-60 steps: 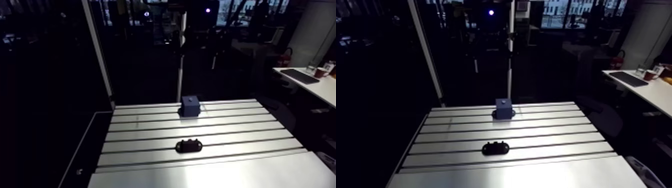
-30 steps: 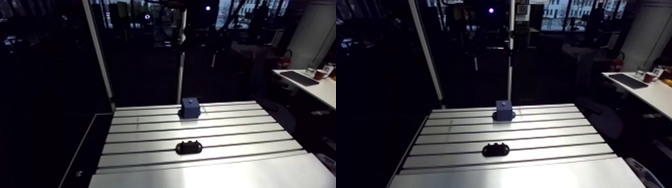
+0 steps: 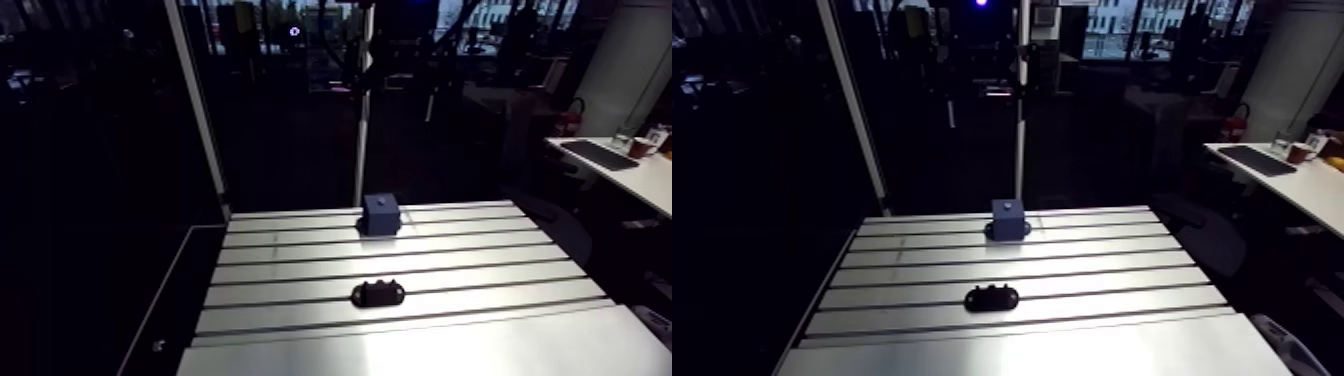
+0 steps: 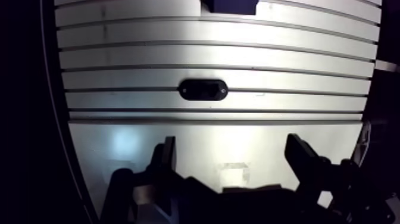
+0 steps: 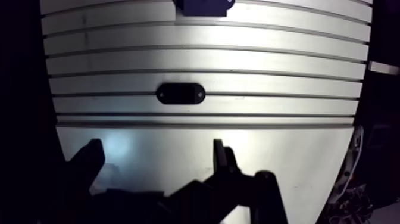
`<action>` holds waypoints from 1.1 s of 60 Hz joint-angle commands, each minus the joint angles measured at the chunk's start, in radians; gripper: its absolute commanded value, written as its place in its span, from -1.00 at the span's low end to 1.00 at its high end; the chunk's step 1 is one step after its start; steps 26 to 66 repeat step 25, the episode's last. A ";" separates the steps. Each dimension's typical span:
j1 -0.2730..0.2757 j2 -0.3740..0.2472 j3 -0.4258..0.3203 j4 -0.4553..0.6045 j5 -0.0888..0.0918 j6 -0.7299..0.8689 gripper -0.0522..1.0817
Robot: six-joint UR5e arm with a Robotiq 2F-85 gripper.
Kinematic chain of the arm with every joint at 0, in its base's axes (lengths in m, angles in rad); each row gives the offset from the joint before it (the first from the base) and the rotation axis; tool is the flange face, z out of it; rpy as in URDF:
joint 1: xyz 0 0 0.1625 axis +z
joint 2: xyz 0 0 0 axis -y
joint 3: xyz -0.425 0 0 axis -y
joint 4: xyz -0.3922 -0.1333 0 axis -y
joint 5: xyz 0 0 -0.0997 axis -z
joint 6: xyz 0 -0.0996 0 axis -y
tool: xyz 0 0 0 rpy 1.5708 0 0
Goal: Pick up the M10 bolt and insert it into the hole until fully seated.
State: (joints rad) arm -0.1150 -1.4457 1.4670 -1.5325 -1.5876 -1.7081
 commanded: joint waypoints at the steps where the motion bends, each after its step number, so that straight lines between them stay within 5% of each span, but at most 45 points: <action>1: 0.000 0.001 -0.001 0.004 -0.001 0.000 -0.89; 66: 0.000 0.003 0.000 -0.001 0.002 0.000 -0.89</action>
